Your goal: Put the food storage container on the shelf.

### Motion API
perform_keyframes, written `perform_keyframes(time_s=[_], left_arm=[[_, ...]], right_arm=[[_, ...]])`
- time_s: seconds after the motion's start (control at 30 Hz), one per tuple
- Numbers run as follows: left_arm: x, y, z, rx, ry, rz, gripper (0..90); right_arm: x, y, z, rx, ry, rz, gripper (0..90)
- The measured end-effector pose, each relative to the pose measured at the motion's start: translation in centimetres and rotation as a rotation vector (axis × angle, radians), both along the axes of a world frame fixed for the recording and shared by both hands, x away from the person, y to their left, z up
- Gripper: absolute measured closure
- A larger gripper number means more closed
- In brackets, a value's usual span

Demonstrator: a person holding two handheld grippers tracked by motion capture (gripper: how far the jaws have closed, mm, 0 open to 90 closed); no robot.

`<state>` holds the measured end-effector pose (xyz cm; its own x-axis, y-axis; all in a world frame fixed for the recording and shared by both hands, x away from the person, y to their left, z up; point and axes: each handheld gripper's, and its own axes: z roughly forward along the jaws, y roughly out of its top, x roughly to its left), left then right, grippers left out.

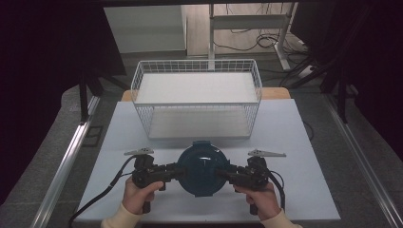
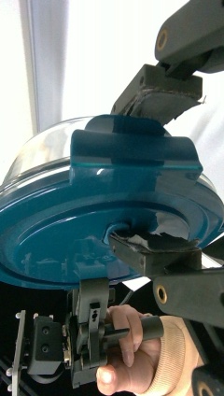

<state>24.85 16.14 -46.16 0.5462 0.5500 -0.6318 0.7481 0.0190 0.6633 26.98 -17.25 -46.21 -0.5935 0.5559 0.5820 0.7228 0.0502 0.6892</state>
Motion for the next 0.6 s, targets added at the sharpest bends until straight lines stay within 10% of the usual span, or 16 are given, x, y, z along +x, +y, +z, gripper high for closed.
perform_keyframes(time_s=[0.6], left_arm=[[1.2,0.2,3.7,0.012,-0.091,-0.017,47.1]], right_arm=[[0.5,0.2,3.3,0.005,-0.098,-0.008,38.9]])
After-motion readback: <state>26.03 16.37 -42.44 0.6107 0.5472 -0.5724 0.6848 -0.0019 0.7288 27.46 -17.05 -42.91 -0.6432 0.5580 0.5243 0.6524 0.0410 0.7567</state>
